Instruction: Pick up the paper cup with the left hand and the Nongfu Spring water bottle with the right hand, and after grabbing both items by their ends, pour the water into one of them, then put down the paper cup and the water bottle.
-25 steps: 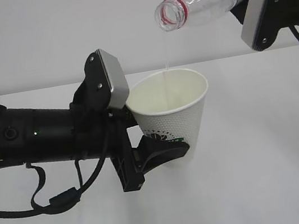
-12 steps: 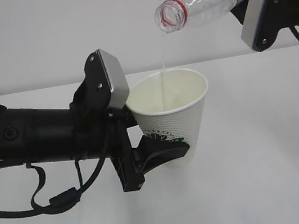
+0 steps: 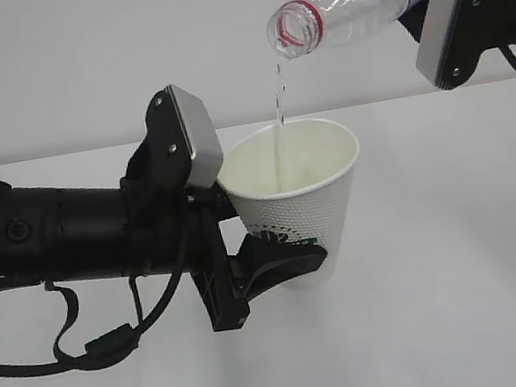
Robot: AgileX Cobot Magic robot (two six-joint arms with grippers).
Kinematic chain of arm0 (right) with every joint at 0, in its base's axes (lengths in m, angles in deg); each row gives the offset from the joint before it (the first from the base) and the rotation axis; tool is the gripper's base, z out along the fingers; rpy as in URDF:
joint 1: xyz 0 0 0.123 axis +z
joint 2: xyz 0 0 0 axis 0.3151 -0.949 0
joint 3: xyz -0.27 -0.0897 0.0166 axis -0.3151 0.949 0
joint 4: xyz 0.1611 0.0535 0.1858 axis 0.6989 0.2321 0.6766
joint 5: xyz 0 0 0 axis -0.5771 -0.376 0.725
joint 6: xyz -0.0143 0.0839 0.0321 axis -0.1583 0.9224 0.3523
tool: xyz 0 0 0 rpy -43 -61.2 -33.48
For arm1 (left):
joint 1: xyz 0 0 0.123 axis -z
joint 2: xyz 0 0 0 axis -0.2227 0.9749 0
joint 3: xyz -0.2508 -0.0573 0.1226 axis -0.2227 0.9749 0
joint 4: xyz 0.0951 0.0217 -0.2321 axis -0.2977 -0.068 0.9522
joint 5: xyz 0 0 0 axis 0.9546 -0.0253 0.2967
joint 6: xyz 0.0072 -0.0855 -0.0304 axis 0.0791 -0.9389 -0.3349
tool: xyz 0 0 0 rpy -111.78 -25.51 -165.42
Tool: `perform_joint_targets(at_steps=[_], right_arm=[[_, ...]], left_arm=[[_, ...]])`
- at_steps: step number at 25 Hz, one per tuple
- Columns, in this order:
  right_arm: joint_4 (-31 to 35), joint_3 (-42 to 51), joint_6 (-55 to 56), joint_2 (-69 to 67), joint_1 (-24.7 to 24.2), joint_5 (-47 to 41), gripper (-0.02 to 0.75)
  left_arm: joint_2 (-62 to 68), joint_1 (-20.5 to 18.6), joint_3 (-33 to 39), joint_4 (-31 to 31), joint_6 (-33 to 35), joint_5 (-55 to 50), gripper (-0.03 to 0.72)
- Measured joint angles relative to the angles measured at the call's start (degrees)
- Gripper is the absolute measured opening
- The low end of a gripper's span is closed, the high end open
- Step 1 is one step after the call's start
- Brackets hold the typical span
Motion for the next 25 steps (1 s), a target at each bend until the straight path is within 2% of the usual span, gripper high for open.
perform_joint_targets(at_steps=[25], right_arm=[[0.0,0.0,-0.1,0.0,0.0,0.0,0.522]], left_arm=[[0.0,0.0,0.0,0.0,0.0,0.0,0.494]])
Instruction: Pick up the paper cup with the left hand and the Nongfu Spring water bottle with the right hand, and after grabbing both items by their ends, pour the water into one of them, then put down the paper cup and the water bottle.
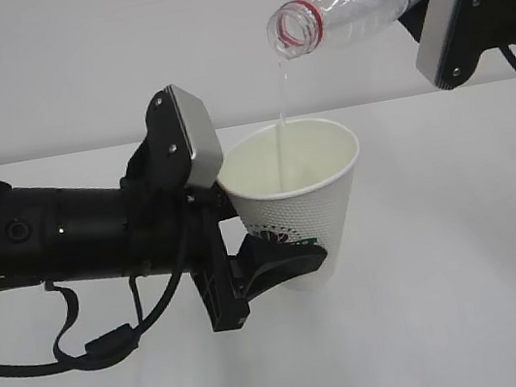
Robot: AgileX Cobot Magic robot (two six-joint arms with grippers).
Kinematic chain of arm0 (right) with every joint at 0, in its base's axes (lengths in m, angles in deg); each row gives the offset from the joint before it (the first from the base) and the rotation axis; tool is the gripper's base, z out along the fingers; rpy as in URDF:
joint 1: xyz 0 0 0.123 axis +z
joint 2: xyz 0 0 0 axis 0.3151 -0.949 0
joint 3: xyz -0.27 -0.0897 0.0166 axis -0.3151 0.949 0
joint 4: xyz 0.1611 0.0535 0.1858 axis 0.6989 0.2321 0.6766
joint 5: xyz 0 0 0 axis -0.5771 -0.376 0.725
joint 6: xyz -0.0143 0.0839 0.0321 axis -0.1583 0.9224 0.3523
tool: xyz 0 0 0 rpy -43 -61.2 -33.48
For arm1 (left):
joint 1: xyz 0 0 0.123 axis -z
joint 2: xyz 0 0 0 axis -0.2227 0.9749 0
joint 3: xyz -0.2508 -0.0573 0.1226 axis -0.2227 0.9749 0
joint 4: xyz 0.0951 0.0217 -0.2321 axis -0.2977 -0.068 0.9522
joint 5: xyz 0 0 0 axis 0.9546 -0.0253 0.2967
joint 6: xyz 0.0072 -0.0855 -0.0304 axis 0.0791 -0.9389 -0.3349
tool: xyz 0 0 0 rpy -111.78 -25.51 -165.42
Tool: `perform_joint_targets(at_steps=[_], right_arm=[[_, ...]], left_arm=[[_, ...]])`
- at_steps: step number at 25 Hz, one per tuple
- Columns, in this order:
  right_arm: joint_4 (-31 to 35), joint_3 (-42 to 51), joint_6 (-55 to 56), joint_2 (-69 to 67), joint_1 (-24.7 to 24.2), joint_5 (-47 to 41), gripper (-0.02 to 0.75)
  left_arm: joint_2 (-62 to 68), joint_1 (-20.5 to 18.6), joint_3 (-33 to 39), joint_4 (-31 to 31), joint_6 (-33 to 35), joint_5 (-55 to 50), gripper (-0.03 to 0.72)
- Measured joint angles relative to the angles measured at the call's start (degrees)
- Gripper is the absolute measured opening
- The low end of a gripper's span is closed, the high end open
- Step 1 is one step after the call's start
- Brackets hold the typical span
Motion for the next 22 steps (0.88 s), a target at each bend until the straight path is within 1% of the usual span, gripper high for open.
perform_joint_targets(at_steps=[22], right_arm=[[0.0,0.0,-0.1,0.0,0.0,0.0,0.522]], left_arm=[[0.0,0.0,0.0,0.0,0.0,0.0,0.493]])
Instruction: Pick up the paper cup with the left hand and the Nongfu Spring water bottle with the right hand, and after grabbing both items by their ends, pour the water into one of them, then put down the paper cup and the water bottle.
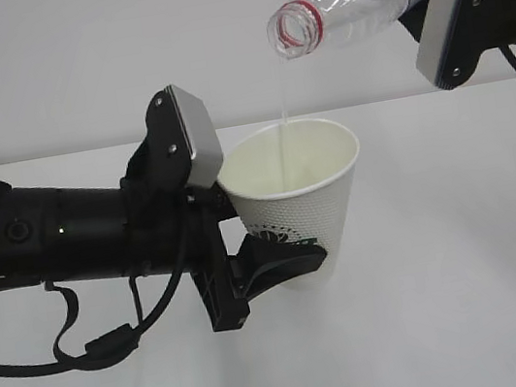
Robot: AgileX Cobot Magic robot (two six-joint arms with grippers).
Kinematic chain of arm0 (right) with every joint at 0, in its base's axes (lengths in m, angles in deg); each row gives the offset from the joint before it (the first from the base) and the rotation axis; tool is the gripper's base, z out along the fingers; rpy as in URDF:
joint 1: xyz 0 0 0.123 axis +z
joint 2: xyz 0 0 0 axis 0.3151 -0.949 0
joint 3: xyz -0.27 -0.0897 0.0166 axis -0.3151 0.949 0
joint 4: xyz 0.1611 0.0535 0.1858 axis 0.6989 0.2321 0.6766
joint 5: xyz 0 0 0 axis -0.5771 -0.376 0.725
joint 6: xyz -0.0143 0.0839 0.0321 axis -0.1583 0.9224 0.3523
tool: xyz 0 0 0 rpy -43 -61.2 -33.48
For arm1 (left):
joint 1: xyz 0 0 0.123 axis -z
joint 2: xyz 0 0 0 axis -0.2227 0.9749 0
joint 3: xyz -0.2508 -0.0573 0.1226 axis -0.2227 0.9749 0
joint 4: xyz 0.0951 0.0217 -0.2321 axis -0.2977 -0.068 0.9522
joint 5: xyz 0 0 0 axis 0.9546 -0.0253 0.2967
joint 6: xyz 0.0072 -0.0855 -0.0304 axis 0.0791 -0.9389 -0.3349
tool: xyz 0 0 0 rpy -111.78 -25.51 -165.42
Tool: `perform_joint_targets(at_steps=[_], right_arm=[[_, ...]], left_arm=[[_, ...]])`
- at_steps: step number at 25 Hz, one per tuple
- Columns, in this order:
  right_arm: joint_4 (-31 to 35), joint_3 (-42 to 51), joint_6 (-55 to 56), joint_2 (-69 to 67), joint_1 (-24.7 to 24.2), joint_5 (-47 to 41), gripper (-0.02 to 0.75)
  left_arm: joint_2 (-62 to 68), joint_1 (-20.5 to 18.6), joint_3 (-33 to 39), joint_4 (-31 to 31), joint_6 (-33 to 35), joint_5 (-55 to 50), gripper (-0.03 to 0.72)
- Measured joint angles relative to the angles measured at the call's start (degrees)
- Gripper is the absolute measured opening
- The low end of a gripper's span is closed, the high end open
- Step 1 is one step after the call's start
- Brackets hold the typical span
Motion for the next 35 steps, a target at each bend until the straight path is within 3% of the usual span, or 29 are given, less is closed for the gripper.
perform_joint_targets(at_steps=[35], right_arm=[[0.0,0.0,0.0,0.0,0.0,0.0,0.522]], left_arm=[[0.0,0.0,0.0,0.0,0.0,0.0,0.489]])
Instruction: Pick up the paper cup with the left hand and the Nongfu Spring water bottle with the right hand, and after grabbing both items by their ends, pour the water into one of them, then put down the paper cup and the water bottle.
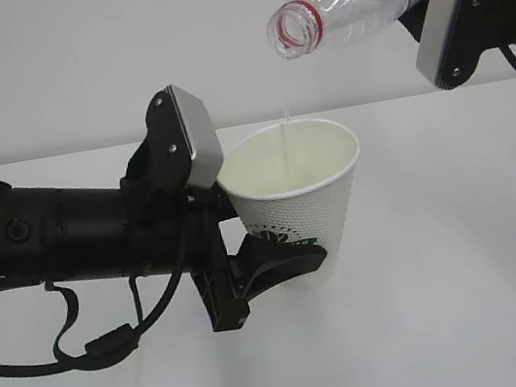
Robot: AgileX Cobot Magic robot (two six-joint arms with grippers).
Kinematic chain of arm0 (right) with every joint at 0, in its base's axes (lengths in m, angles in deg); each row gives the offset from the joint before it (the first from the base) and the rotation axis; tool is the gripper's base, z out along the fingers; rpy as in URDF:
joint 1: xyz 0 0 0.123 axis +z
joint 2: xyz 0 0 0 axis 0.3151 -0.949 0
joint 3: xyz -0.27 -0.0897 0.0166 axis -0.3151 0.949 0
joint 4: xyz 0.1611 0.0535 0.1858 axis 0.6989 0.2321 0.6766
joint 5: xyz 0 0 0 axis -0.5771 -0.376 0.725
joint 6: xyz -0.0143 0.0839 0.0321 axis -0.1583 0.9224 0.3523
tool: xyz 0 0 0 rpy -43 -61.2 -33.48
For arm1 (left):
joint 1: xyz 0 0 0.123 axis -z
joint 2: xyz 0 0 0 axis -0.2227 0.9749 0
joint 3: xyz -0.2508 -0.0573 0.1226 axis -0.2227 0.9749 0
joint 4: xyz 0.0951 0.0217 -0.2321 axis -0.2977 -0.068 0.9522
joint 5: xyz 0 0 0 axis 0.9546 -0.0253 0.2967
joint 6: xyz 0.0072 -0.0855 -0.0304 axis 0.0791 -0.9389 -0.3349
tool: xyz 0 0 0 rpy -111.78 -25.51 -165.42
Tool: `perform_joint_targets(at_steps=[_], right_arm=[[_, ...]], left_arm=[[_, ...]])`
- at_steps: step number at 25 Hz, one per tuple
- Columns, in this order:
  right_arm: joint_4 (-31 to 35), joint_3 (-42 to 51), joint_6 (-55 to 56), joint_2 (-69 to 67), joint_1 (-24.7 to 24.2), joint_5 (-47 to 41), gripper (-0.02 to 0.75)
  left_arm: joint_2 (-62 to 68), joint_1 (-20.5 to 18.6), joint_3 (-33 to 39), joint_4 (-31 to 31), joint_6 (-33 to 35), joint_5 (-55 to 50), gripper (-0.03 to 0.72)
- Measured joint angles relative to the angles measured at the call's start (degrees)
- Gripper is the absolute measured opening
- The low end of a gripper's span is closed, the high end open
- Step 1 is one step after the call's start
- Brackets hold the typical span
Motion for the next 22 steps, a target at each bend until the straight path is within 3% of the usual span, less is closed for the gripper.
perform_joint_targets(at_steps=[22], right_arm=[[0.0,0.0,0.0,0.0,0.0,0.0,0.522]], left_arm=[[0.0,0.0,0.0,0.0,0.0,0.0,0.489]])
